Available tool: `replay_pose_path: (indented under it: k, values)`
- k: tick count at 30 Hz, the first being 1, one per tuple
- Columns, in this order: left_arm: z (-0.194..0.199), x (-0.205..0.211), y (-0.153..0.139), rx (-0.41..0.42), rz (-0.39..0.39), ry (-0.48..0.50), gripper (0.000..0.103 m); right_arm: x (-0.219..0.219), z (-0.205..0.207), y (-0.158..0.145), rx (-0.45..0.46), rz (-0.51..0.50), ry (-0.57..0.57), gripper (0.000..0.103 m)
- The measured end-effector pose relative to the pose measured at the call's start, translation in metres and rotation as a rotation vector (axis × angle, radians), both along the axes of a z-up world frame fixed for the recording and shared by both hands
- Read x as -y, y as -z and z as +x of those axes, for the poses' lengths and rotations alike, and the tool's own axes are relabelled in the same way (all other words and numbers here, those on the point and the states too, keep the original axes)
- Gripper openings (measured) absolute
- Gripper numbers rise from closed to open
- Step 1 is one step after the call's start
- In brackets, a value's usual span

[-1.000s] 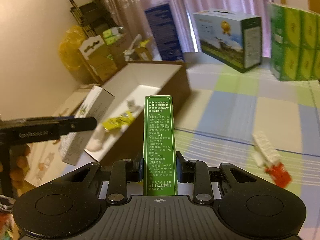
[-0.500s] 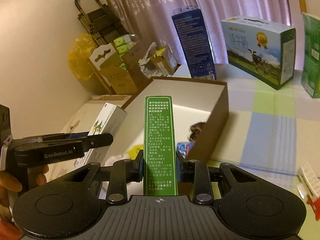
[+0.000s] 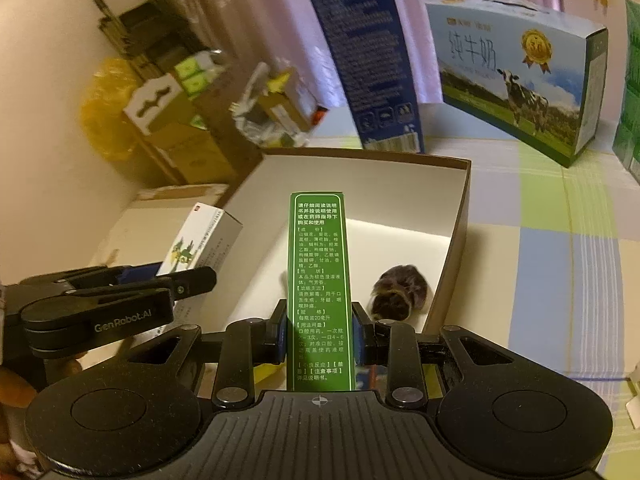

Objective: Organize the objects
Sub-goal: 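Carry the ointment box and green box with both tools over the open box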

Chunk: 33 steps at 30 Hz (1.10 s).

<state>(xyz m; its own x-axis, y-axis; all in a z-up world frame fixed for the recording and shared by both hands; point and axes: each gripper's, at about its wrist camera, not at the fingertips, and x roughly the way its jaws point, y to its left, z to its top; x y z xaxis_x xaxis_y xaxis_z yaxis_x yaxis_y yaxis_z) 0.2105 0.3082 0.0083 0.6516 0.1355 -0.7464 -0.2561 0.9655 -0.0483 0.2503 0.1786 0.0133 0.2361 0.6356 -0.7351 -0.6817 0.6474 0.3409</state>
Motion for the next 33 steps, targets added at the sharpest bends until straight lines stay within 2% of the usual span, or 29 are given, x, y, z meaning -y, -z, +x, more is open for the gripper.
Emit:
replay_pose_path:
  k: [12, 21, 33]
  values:
    - [0.073, -0.021, 0.032, -0.082, 0.026, 0.039, 0.037, -0.041, 0.037, 0.027, -0.036, -0.062, 0.075, 0.027]
    - [0.102, -0.027, 0.048, -0.104, 0.026, 0.064, 0.038, -0.052, 0.052, 0.038, -0.054, -0.085, 0.113, 0.027]
    - [0.099, -0.031, 0.036, -0.062, 0.032, 0.071, 0.062, -0.057, 0.059, 0.04, -0.063, -0.077, 0.129, 0.027]
